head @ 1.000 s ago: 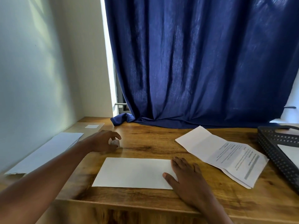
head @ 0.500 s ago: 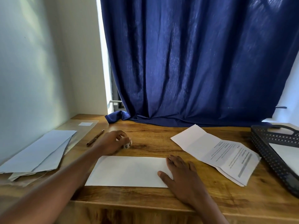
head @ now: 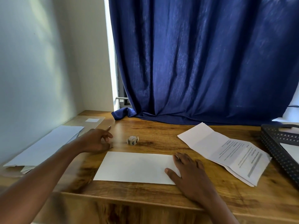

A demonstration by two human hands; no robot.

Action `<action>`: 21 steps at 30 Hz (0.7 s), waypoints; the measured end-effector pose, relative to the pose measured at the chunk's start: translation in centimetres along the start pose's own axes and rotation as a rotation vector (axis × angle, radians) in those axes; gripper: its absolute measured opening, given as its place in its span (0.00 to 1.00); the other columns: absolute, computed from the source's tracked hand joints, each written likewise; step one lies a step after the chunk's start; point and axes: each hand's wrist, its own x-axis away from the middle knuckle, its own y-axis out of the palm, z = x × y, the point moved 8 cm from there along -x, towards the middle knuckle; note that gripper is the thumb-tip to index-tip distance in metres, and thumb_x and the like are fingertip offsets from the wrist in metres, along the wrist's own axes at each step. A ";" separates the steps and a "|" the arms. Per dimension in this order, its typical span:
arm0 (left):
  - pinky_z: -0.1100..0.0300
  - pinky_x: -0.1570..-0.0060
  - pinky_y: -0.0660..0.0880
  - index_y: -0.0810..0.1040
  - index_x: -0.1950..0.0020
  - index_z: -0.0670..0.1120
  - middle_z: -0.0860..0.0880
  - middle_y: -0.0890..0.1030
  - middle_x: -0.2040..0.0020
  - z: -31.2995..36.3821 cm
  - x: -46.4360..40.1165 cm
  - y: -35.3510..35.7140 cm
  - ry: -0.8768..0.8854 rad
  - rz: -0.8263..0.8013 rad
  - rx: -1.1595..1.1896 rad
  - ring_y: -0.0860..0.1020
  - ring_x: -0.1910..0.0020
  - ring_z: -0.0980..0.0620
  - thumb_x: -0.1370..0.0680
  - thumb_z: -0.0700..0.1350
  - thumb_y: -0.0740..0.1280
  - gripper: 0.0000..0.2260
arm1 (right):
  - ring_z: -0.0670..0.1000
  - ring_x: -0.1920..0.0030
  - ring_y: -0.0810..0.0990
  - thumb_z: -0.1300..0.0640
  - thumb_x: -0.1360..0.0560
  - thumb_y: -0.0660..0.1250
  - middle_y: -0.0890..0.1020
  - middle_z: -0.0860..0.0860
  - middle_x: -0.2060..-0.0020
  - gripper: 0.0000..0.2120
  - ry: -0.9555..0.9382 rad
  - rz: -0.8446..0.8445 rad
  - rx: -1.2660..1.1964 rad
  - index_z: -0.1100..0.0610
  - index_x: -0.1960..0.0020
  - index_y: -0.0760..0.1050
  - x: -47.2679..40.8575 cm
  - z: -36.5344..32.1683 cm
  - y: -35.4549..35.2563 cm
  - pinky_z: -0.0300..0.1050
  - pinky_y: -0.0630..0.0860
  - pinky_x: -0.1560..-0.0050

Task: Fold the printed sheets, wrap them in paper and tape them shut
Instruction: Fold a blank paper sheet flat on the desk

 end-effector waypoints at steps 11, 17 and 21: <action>0.72 0.59 0.70 0.84 0.56 0.57 0.59 0.84 0.56 0.4 0.5 -0.6 0.001 0.072 0.168 0.80 0.53 0.56 0.23 0.49 0.76 0.04 | 0.47 0.19 0.47 0.24 0.40 0.29 0.50 0.43 0.18 0.55 0.004 0.000 -0.031 0.46 0.18 0.48 0.3 -0.2 -0.3 0.57 0.46 0.19; 0.62 0.64 0.78 0.88 0.52 0.49 0.53 0.86 0.59 8.2 2.5 -2.4 0.099 0.214 0.680 0.81 0.64 0.58 0.23 0.45 0.75 0.02 | 0.47 0.19 0.48 0.27 0.24 0.42 0.51 0.43 0.18 0.40 0.020 0.004 -0.051 0.46 0.18 0.48 0.3 0.1 -0.3 0.55 0.44 0.20; 0.59 0.62 0.80 0.87 0.47 0.48 0.49 0.87 0.53 14.6 3.4 1.1 0.140 0.117 0.900 0.81 0.63 0.54 0.22 0.42 0.74 0.05 | 0.45 0.19 0.51 0.27 0.23 0.50 0.53 0.40 0.19 0.39 0.025 0.063 -0.213 0.43 0.18 0.50 0.3 0.4 -0.9 0.52 0.47 0.20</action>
